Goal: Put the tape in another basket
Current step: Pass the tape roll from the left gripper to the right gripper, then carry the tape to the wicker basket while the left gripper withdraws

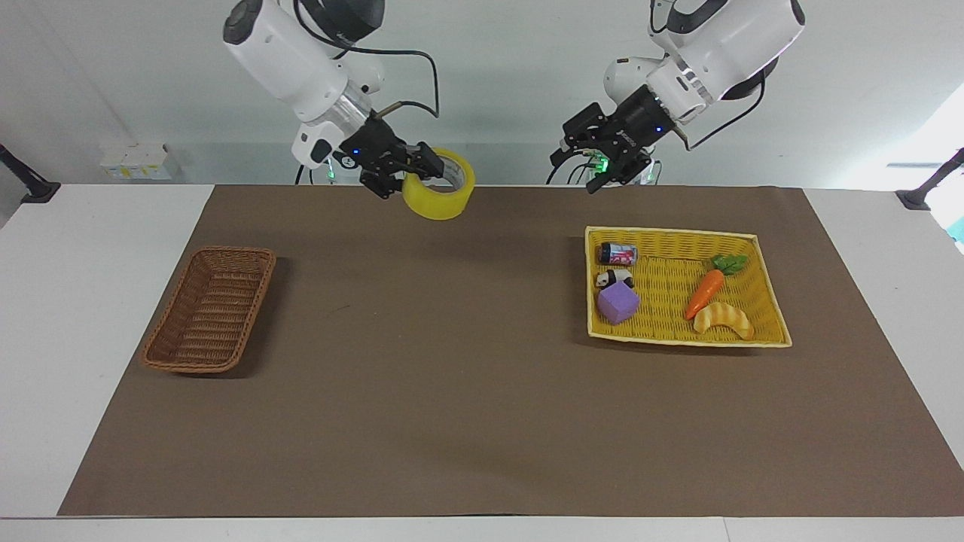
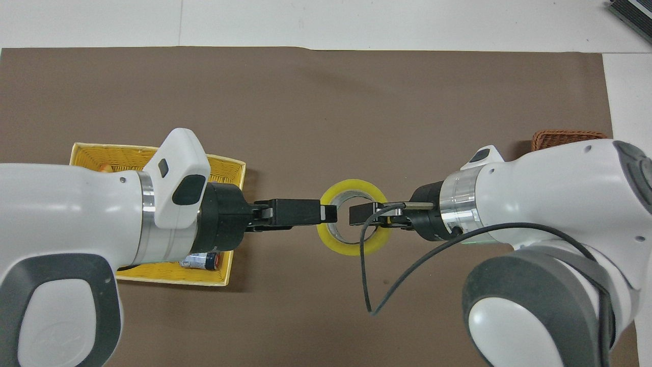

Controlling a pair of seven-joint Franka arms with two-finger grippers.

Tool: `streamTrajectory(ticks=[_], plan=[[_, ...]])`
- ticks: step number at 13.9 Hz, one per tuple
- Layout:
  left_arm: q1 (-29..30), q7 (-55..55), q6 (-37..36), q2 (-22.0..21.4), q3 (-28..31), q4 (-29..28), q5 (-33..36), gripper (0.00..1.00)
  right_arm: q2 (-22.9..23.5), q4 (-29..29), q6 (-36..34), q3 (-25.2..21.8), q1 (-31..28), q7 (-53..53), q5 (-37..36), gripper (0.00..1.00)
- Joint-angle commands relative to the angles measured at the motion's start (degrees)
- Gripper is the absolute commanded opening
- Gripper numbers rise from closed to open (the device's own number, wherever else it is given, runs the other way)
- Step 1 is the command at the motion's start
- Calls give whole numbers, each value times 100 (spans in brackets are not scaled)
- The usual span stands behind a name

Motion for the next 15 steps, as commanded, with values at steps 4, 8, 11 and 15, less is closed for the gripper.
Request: streamTrajectory(ticks=[4,8,11,15], plan=[[730,-4,-182,73,-43,175,2174,100,-51,171,-1025,11,-1873,-1883,-26,0],[1309,22,-453,239,-34,454,2978,100,124,171,-973,-24,-2912,-3201,-62,0],[1425,48,-1917,897,-25,1796,3637,100,457,171,-440,-51,-3142,-3583,-114,0],[1627,671,-2451,1164,98,2284,3629,100,1467,407,-41,-60,-3405,-3890,-395,0]])
